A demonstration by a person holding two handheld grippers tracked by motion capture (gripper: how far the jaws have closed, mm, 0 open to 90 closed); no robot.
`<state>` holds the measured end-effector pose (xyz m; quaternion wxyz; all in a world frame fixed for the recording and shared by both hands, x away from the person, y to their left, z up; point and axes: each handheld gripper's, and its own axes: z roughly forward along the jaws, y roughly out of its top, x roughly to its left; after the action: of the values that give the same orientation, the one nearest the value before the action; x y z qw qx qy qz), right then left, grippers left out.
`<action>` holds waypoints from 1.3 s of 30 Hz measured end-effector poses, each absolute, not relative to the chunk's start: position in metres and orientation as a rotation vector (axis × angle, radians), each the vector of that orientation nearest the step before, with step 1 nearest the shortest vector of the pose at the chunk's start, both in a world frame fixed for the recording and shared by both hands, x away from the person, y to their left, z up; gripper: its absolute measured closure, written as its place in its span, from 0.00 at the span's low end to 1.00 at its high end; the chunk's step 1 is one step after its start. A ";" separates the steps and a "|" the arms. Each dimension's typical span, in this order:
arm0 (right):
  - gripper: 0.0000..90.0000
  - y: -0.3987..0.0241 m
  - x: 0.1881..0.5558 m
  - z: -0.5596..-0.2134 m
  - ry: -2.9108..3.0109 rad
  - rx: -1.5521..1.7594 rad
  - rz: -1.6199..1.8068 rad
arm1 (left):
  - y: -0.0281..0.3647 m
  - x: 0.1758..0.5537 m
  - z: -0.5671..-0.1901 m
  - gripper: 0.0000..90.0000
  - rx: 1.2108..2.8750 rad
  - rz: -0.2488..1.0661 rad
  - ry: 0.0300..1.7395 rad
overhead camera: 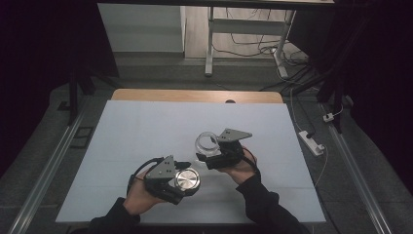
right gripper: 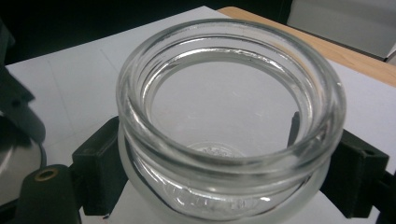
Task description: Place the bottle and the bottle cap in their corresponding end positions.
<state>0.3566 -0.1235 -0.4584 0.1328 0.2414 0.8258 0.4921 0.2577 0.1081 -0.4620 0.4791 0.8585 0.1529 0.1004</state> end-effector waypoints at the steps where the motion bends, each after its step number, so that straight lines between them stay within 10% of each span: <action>1: 0.16 -0.123 0.357 -0.459 2.392 0.705 1.428 | 0.108 0.258 -0.462 0.23 2.095 0.245 0.373; 39: 0.16 -0.095 0.386 -0.469 2.376 0.714 1.406 | 0.089 0.282 -0.529 0.23 2.252 0.257 0.389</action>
<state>0.3860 -0.0949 -0.4685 0.1442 0.2478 0.8244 0.4880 0.2824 0.0894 -0.5288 0.4086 0.8938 0.1542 0.1021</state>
